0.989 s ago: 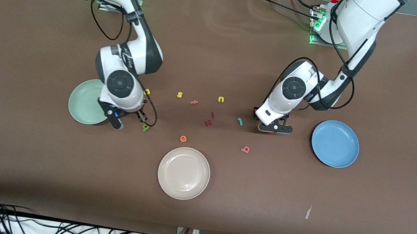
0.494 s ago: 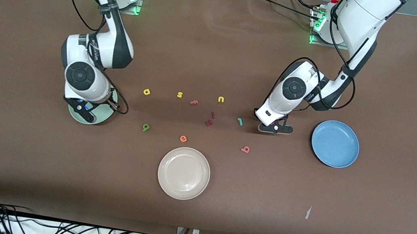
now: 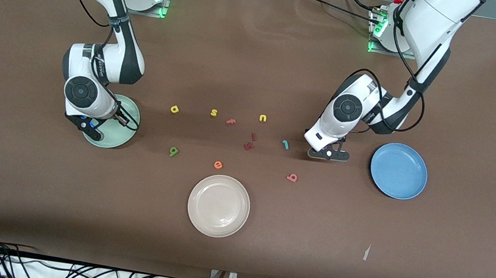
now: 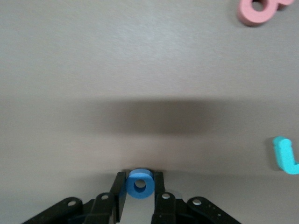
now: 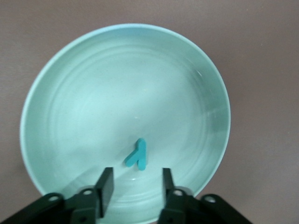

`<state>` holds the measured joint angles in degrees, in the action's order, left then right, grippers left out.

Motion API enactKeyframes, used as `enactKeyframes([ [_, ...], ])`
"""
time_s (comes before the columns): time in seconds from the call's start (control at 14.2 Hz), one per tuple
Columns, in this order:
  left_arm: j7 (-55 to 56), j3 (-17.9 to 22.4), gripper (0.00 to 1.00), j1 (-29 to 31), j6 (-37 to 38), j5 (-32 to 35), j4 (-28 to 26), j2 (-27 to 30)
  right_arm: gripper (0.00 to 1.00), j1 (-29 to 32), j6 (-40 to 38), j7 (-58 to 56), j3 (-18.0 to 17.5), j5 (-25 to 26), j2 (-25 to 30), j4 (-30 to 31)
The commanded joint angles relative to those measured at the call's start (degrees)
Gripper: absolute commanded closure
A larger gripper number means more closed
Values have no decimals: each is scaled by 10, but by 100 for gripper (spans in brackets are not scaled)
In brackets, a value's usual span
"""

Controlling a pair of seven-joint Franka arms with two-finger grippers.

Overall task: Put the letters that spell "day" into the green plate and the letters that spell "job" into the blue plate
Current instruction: 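Release the y on the green plate while the left gripper carries the o, then drop the o on the blue plate while the right gripper grasps the b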

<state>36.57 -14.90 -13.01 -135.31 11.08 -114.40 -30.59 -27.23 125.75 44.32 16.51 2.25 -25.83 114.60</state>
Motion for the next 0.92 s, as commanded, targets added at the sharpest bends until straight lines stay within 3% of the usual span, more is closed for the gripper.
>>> enactKeyframes([
  [0.0,-31,-3,96,15,74,14,43,10,0,-4,-28,57,-33,-31,23,-34],
  [0.28,-144,-7,98,73,116,8,43,41,0,-14,-17,149,-65,-51,-49,-147],
  [0.56,-355,-5,98,162,143,10,43,61,2,-26,-9,188,-71,-86,-139,-256],
  [0.71,-460,-2,98,196,138,18,43,55,21,-30,14,183,-71,-81,-160,-257],
  [0.85,-531,0,96,223,134,41,44,46,26,-32,43,187,-72,-85,-172,-257],
])
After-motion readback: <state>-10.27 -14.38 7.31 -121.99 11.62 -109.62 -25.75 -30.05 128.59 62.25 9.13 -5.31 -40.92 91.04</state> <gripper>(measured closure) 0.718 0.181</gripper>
